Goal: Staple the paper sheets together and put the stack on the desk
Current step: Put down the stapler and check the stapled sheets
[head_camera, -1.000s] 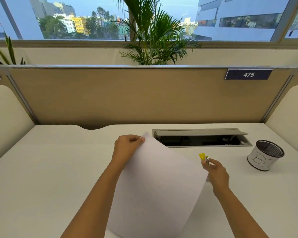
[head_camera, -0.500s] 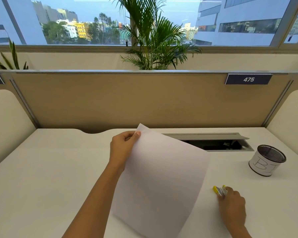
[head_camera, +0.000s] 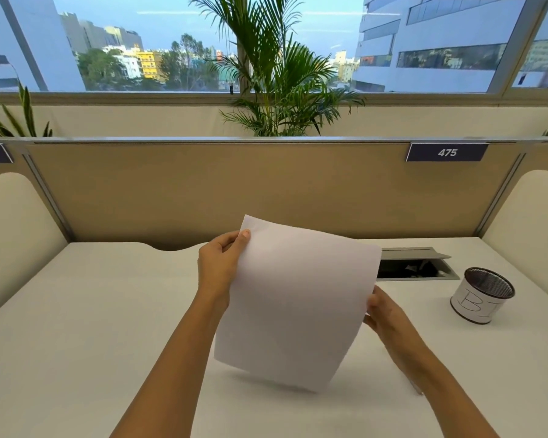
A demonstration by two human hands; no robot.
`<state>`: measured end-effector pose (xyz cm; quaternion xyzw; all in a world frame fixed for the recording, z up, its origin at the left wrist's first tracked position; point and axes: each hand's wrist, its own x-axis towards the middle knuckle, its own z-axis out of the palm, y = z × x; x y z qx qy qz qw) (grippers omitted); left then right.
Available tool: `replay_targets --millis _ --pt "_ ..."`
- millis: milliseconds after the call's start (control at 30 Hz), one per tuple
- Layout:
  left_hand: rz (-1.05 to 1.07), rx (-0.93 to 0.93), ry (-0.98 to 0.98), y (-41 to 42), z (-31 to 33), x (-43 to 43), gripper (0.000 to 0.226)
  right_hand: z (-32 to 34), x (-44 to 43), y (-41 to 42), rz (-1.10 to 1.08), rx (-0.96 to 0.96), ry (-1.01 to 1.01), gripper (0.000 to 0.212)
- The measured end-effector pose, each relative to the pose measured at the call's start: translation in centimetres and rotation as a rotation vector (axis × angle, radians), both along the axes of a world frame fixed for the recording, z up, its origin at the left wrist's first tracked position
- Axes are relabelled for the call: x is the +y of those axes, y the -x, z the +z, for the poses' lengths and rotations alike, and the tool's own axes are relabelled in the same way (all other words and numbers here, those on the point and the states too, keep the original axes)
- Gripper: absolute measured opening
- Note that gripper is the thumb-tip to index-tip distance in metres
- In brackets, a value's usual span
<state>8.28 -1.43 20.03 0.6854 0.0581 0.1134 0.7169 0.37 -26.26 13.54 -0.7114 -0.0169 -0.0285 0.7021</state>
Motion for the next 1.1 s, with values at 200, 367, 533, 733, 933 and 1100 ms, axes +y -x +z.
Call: replay_targets --millis 200,367,533,733,933,1100 --pt "0.04 -0.073 0.03 1.3 1.1 -0.3 0.011 0.5 1.8 0.0 -0.11 -0.014 0.022 0.029" --pt "-0.132 -0.096 0.03 3.0 0.8 0.7 0.029 0.7 2.5 0.8 -0.215 -0.028 -0.009 0.029" --pt "-0.41 0.006 -0.087 4.9 -1.3 2.2 0.039 0.4 2.4 1.9 -0.3 -0.048 -0.017 0.025" --pt "-0.248 -0.022 -0.113 6.5 -2.4 2.2 0.016 -0.1 2.8 2.9 -0.264 -0.016 0.061 0.032" --pt "-0.135 -0.106 -0.052 7.5 -2.0 1.4 0.003 0.0 3.0 3.7 -0.236 -0.06 0.049 0.027" --pt "-0.06 -0.142 -0.014 8.6 -3.4 0.5 0.009 -0.9 3.5 4.3 -0.287 -0.1 0.039 0.024"
